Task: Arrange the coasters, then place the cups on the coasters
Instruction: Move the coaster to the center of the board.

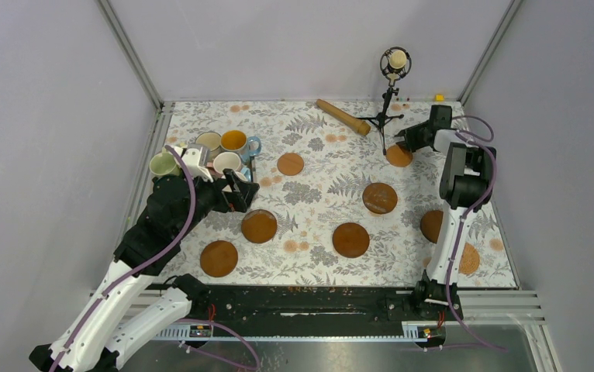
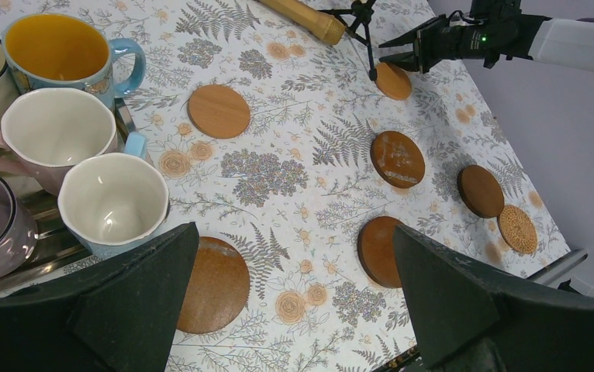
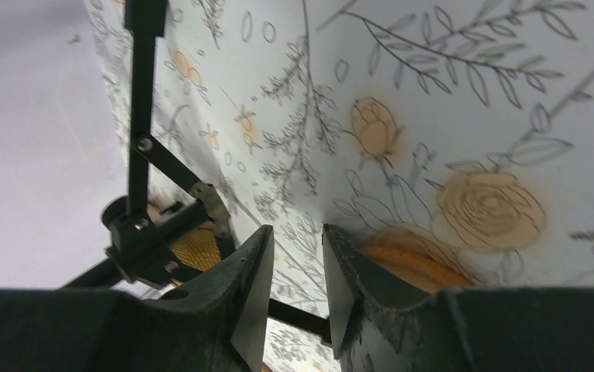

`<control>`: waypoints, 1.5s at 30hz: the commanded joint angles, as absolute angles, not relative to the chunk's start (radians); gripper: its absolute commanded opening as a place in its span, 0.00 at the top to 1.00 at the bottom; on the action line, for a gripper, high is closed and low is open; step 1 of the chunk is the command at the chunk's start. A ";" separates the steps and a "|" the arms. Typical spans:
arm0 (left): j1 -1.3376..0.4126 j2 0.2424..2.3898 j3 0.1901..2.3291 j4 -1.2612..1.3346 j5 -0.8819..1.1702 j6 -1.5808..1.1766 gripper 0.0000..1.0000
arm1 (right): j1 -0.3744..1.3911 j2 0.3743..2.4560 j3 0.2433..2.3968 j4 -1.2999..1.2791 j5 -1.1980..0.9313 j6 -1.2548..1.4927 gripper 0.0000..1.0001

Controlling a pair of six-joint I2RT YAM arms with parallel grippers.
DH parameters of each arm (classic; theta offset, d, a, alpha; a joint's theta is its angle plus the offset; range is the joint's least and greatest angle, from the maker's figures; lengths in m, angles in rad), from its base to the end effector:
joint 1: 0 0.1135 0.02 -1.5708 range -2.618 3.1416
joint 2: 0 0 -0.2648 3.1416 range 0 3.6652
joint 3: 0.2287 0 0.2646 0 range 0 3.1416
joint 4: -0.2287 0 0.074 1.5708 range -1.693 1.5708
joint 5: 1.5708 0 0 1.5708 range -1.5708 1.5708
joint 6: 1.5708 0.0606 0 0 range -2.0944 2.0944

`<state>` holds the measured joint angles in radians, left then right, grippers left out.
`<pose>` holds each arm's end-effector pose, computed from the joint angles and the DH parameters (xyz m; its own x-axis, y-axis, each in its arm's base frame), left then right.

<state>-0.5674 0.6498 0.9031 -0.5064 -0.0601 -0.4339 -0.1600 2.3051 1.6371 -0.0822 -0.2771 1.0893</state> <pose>0.1485 -0.0904 0.3627 -0.3965 -0.2449 -0.8848 0.3535 0.8487 -0.3934 0.5295 -0.0687 0.1073 -0.3510 0.9202 -0.1735 0.5760 0.3582 0.7348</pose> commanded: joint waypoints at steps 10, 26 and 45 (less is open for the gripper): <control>-0.570 0.640 0.917 -0.459 -0.067 -0.426 0.01 | -0.158 2.131 1.555 -0.388 -0.253 0.849 0.63; -0.570 0.637 0.917 -0.459 -0.059 -0.430 0.01 | -0.123 1.876 1.241 -0.336 -0.296 0.788 0.62; -0.572 0.627 0.916 -0.458 -0.060 -0.429 0.01 | -0.165 1.845 1.333 -0.574 -0.028 0.514 0.34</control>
